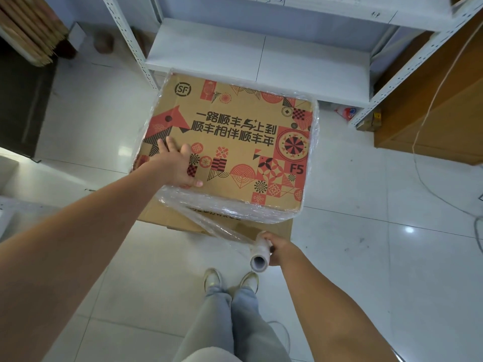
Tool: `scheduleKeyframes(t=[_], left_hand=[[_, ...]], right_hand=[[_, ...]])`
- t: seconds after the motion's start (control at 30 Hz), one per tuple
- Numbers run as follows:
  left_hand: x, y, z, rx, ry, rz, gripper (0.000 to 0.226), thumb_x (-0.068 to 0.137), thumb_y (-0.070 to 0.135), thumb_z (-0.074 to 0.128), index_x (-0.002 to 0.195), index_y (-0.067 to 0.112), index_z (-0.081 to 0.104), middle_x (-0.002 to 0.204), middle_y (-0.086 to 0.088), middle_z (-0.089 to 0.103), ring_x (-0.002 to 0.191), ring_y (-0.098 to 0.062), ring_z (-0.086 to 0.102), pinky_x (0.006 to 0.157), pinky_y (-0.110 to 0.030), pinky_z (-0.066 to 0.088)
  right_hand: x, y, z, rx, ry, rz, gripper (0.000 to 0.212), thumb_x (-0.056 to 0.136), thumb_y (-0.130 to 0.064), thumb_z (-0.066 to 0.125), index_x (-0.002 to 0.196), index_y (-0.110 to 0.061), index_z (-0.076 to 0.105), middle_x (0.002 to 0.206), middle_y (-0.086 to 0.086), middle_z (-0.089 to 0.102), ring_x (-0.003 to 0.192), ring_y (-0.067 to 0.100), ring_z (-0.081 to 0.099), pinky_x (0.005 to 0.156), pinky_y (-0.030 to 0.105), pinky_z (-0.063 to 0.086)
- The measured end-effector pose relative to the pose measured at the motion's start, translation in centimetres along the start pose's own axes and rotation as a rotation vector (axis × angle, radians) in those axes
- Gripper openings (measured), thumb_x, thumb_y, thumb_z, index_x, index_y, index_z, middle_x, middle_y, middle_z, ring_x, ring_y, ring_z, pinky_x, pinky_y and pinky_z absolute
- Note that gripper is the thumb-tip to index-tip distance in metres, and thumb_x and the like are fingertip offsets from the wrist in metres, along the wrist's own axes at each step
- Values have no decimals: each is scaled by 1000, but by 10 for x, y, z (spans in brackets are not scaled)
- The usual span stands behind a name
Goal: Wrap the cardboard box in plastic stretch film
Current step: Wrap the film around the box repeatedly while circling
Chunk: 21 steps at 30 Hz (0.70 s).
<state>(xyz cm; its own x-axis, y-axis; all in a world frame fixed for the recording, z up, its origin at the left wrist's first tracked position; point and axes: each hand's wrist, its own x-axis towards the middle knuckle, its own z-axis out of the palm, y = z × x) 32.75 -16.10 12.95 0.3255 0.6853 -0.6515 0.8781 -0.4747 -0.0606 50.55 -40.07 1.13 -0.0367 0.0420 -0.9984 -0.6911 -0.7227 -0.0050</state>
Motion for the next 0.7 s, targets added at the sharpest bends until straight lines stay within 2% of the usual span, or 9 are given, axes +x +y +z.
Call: scheduleKeyframes(t=[0.07,0.13,0.2,0.3,0.4,0.5,0.57,0.6,0.7], left_hand=[[1,0,-1,-9,-3,4,106,74,70,58,140,2,11,150,-35,-14,139,-52,-9,110,-60,25],[1,-1,-1,-18,-3,12,104,74,70,58,139,2,13,150,-34,-15,139,-51,-10,109,-59,26],[0,-1,-1,-27,-2,18,102,74,70,58,138,3,15,150,-34,-15,139,-51,-11,108,-59,26],[-1,-2,-2,-36,2,27,102,74,69,59,139,4,14,150,-35,-15,139,-51,-11,109,-59,25],[0,-2,-2,-30,6,34,104,74,69,59,141,4,12,150,-35,-14,139,-51,-10,109,-60,27],[-1,-2,-1,-36,0,33,106,73,69,59,141,4,12,150,-36,-15,139,-51,-10,108,-61,27],[-1,-2,-1,-36,-5,35,105,73,69,60,140,4,13,150,-35,-15,139,-51,-11,108,-62,27],[0,-2,-2,-35,-5,36,104,73,69,60,139,4,14,150,-35,-15,139,-51,-11,108,-62,27],[-1,-3,-1,-42,-4,33,102,73,68,60,138,4,15,150,-34,-15,139,-51,-10,108,-61,28]], right_hand=[[-3,1,-8,1,68,-13,34,86,-19,61,108,2,48,92,16,55,77,30,57,73,39,50],[-1,-1,-15,15,112,-59,18,88,-14,49,100,-1,46,83,13,51,71,27,53,70,38,46],[-1,-2,-18,14,100,-75,14,88,-15,47,96,-4,47,78,11,49,67,24,51,66,36,45],[-9,-3,-8,-31,100,-99,30,89,-29,62,99,-3,49,81,17,55,65,27,54,62,38,48],[-11,-4,-14,-70,132,-110,42,82,-19,71,113,-5,48,91,21,59,71,31,60,69,43,52],[-21,-1,-21,-91,167,-109,40,83,-17,61,118,-4,46,105,23,58,87,36,63,76,45,55],[-28,2,-26,-83,237,-154,36,87,-14,53,119,0,43,102,25,58,91,39,63,87,49,53],[-27,3,-28,-81,260,-184,35,86,-12,52,118,1,44,95,25,58,85,38,64,84,48,54],[-23,3,-37,-83,252,-160,39,82,-17,61,117,-3,49,88,19,59,64,31,63,59,36,54]])
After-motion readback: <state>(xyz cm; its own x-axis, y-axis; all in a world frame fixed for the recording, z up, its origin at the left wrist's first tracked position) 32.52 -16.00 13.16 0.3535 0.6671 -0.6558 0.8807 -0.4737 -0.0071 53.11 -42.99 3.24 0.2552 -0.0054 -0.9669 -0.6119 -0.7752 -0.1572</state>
